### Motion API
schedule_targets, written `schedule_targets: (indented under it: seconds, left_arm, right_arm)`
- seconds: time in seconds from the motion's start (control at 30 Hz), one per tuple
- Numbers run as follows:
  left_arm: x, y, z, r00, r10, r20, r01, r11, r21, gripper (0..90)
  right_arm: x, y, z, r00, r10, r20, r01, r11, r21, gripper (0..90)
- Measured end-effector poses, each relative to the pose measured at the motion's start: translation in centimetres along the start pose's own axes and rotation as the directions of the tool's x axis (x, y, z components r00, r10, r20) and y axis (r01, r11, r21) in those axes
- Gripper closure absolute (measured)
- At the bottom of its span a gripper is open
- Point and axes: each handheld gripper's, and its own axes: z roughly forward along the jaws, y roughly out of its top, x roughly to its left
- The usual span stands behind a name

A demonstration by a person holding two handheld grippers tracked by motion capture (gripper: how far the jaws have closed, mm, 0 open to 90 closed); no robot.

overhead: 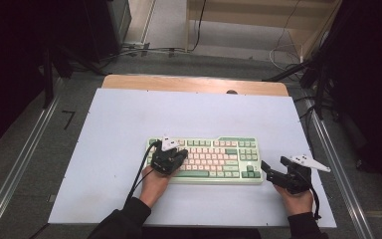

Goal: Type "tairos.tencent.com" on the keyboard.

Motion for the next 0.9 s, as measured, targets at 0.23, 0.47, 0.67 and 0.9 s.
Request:
schedule_targets:
  seconds: [0.23,0.47,0.67,0.9]
  left_arm:
    - [0.0,0.2,-0.4,0.9997,-0.012,0.02,0.012,0.9997,-0.021,90.0]
    - [0.0,0.3,-0.8,0.9994,-0.014,0.03,0.015,0.9994,-0.031,90.0]
    - [0.0,0.3,-1.1,0.9993,-0.015,0.036,0.016,0.9993,-0.034,85.7]
    - [0.1,0.4,-1.6,0.9989,-0.024,0.041,0.026,0.9981,-0.056,66.7]
  right_arm:
    - [0.0,0.0,0.0,1.0,0.0,0.0,0.0,1.0,0.0,18.9]
    - [0.0,0.0,0.0,1.0,0.004,-0.001,-0.004,1.0,0.001,18.9]
    - [0.0,0.0,0.0,1.0,-0.001,-0.001,0.001,1.0,0.001,18.9]
    - [0.0,0.0,0.0,1.0,0.001,0.0,-0.001,1.0,0.002,18.9]
